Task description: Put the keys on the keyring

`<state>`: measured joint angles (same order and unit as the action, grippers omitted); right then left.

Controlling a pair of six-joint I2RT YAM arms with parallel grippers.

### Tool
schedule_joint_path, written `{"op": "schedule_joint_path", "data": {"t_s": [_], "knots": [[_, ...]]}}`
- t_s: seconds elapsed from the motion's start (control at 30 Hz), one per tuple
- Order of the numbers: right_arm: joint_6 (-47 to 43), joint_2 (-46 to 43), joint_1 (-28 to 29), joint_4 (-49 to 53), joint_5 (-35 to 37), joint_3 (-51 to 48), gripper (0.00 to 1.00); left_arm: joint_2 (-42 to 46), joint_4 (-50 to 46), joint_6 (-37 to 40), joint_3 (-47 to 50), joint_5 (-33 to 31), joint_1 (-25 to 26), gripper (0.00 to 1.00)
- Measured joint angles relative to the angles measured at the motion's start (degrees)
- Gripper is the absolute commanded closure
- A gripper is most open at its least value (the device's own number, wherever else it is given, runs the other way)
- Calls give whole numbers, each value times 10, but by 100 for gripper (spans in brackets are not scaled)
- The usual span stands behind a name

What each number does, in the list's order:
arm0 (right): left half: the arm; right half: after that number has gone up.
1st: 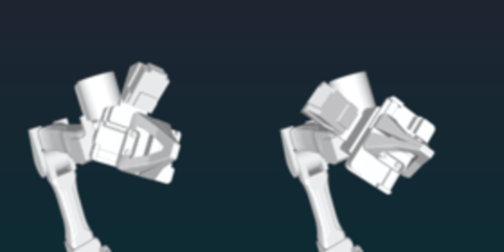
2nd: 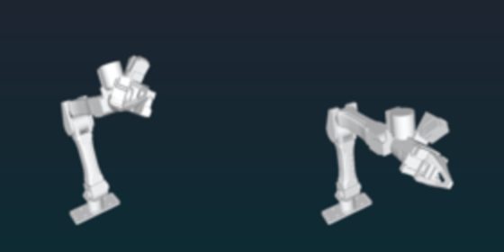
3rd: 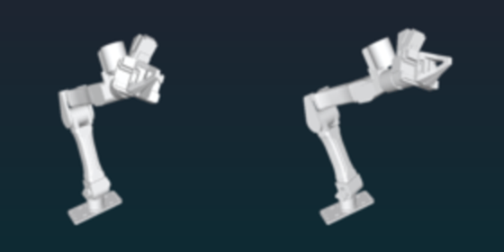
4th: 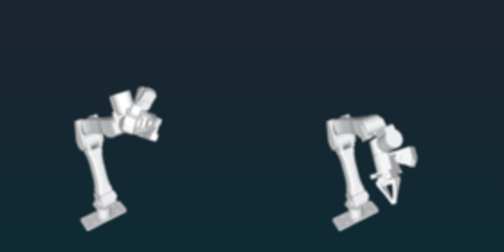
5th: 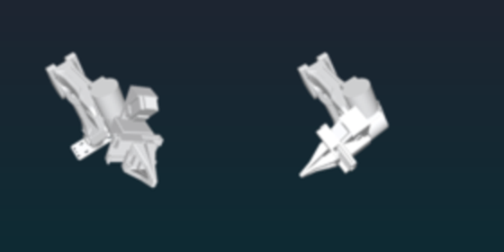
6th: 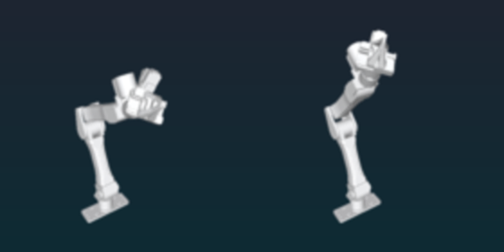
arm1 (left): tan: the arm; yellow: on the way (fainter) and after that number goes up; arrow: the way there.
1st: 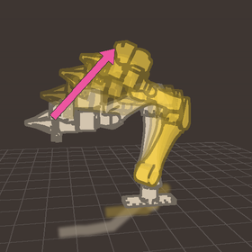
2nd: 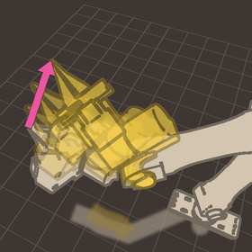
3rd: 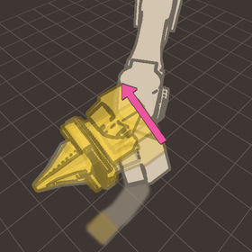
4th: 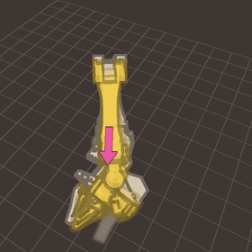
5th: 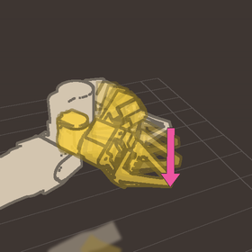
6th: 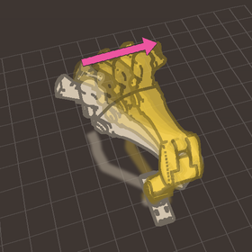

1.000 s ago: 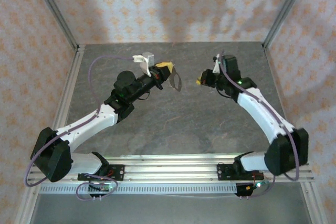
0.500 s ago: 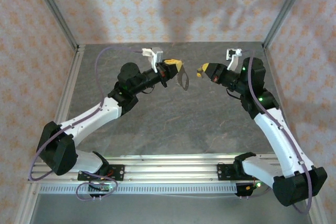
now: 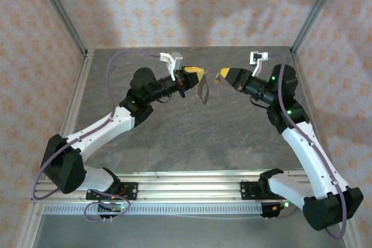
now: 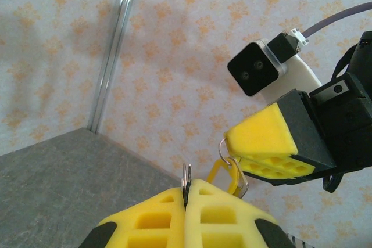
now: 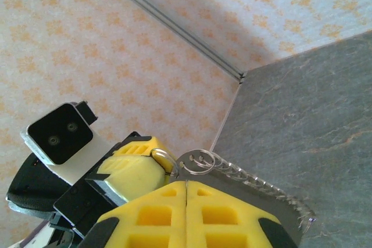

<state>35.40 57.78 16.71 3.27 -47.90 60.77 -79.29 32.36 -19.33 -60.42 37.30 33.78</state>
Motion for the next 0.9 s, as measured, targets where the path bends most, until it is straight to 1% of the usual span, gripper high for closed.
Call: {"op": "schedule_joint_path", "data": {"t_s": [0.37,0.9], "knots": [[2,7,42,-11,-1,28,100,-3,-13,4,-9,4,11,100],[1,31,49,-17,-1,30,100,-7,-12,-1,-12,-3,15,100]]}}
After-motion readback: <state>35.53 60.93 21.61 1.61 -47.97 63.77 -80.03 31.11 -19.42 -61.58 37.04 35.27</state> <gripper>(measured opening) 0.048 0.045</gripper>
